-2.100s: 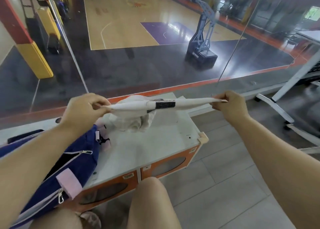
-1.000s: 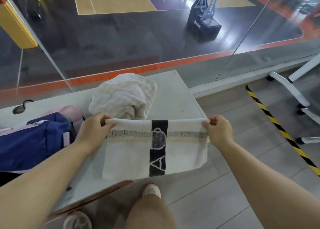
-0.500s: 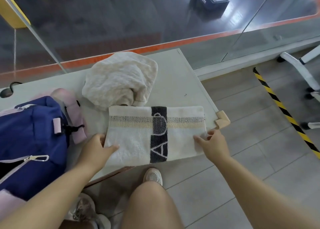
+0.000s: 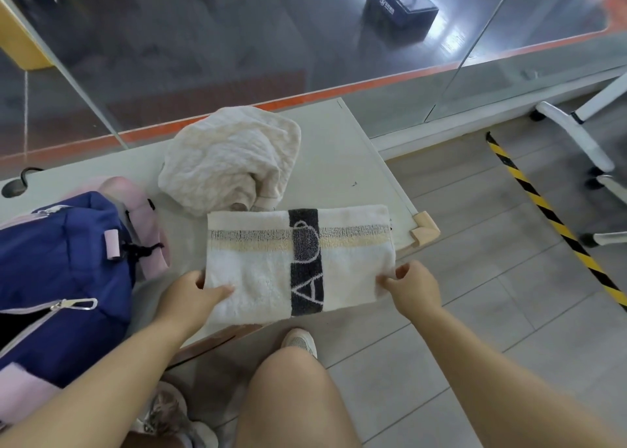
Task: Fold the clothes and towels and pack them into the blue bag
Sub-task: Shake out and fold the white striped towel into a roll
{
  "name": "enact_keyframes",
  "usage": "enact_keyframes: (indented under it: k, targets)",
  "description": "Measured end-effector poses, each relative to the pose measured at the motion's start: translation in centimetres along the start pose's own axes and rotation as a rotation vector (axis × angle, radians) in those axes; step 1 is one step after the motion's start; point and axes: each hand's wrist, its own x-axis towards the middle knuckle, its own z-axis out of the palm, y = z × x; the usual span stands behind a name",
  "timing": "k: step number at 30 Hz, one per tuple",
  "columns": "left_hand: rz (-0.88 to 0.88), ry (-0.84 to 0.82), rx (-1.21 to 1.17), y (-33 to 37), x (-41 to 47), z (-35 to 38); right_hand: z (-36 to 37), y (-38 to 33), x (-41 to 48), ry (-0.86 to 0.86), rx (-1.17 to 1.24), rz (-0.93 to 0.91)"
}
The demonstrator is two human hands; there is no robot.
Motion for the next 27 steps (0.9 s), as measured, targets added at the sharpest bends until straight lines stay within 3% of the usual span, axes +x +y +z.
enact_keyframes:
  k: [6, 13, 15, 19, 22, 24, 27]
  targets:
    - [0.103, 0.089, -0.095, 0.7, -0.8, -1.0, -0.6, -0.2, -0.9, 0.003, 0.164, -0.106]
    - [0.207, 0.262, 0.054, 1.2, -1.7, -2.4, -2.5, -0.7, -2.4, 0.022, 0.259, -0.177]
    - [0.142, 0.235, 0.059, 1.1, -1.5, -2.3, -2.7, -0.9, -2.7, 0.027, 0.315, -0.189]
    - [-0.062, 0.027, 0.109, 0.7, -1.0, -2.3, -2.5, -1.0, -3.0, 0.013, 0.355, -0.185]
    - [-0.150, -0.140, -0.022, 0.3, -0.9, -2.3, -2.5, -1.1, -3.3, 0.008, 0.365, -0.180]
    - [-0.170, -0.195, -0.157, 0.3, -1.3, -2.5, -2.6, -1.2, -3.3, 0.012, 0.361, -0.183]
    - [-0.058, -0.119, -0.159, 0.5, -2.2, -2.9, -3.2, -1.4, -3.5, 0.016, 0.335, -0.189]
